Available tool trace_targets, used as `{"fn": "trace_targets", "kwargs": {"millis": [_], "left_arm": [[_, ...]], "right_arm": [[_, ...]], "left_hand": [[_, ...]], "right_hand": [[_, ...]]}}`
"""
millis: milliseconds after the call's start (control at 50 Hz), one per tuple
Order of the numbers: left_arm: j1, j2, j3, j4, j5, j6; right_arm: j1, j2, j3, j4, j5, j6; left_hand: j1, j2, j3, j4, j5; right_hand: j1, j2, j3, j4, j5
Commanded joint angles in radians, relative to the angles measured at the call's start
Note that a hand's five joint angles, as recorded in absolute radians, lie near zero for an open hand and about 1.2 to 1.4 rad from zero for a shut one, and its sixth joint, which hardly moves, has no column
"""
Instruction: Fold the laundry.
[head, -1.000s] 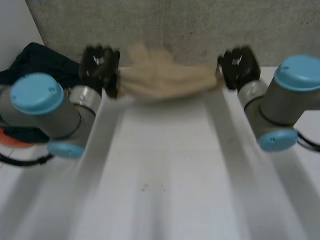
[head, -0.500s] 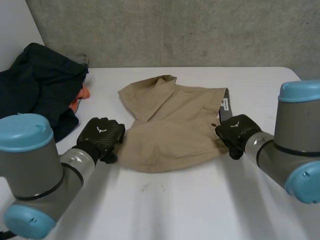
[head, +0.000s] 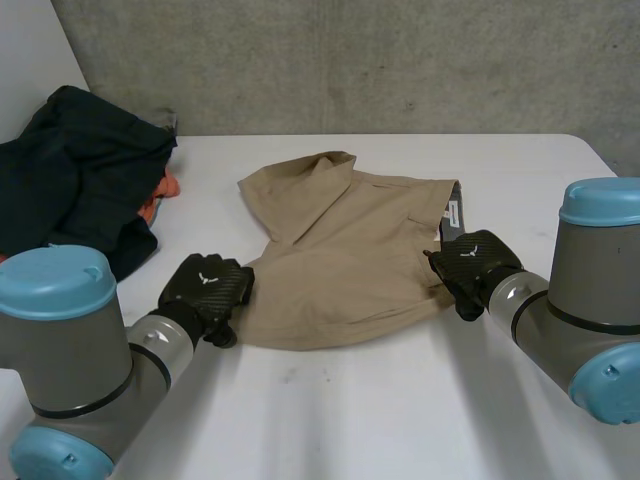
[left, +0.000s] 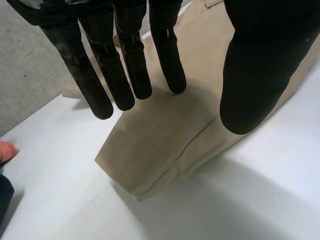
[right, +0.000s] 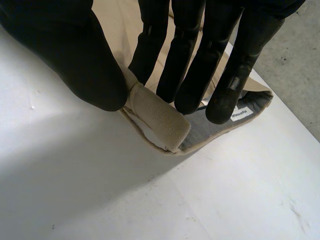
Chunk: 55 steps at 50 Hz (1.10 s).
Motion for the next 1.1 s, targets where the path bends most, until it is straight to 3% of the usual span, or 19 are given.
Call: {"fn": "trace_targets", "kwargs": {"millis": [20, 220, 300, 360, 440, 540, 620, 800, 960, 1100], "left_arm": [[0.015, -0.012, -0.007, 0.006, 0.0, 0.0], [0.04, -0.092, 0.014, 0.067, -0.001, 0.07], [0.046, -0.12, 0.017, 0.122, 0.0, 0.144], [0.051, -0.129, 0.019, 0.147, 0.002, 0.196], [0.051, -0.115, 0.027, 0.145, -0.003, 0.219], [0.037, 0.079, 0.028, 0.105, 0.005, 0.201], [0.015, 0.216, 0.068, 0.065, 0.005, 0.157], [0.011, 0.403, 0.344, -0.212, 0.008, 0.072], [0.024, 0.315, 0.445, -0.283, 0.037, 0.072], [0.025, 0.045, 0.51, -0.28, 0.048, 0.083]], "right_arm": [[0.002, 0.001, -0.002, -0.003, 0.0, 0.001], [0.006, 0.004, 0.001, -0.017, 0.001, 0.001], [0.006, 0.003, 0.005, -0.015, 0.001, 0.001], [0.003, 0.001, 0.007, -0.014, 0.003, 0.001], [0.0, -0.002, 0.002, -0.009, 0.008, -0.004], [0.0, -0.052, -0.013, 0.012, 0.008, -0.022], [0.002, -0.178, -0.069, 0.092, 0.009, -0.07], [0.0, -0.397, -0.267, 0.169, 0.005, -0.102], [-0.003, -0.399, -0.324, 0.195, -0.002, -0.136], [-0.009, -0.189, -0.338, 0.179, 0.005, -0.18]], "left_hand": [[0.099, 0.096, 0.098, 0.096, 0.095], [0.113, 0.111, 0.112, 0.111, 0.11], [0.333, 0.33, 0.332, 0.33, 0.329], [0.693, 0.691, 0.692, 0.691, 0.69], [0.694, 0.692, 0.693, 0.692, 0.691], [0.694, 0.692, 0.693, 0.692, 0.691], [0.694, 0.692, 0.693, 0.692, 0.691], [0.694, 0.692, 0.693, 0.692, 0.691], [0.694, 0.692, 0.693, 0.692, 0.691], [0.694, 0.692, 0.693, 0.692, 0.691]], "right_hand": [[0.409, 0.219, 0.215, 0.208, 0.242], [0.409, 0.219, 0.215, 0.208, 0.242], [0.409, 0.219, 0.215, 0.208, 0.242], [0.409, 0.219, 0.215, 0.208, 0.242], [0.409, 0.219, 0.215, 0.208, 0.242], [0.409, 0.219, 0.215, 0.208, 0.242], [0.409, 0.219, 0.215, 0.208, 0.242], [0.409, 0.219, 0.215, 0.208, 0.242], [0.409, 0.219, 0.215, 0.208, 0.242], [0.409, 0.219, 0.215, 0.208, 0.242]]}}
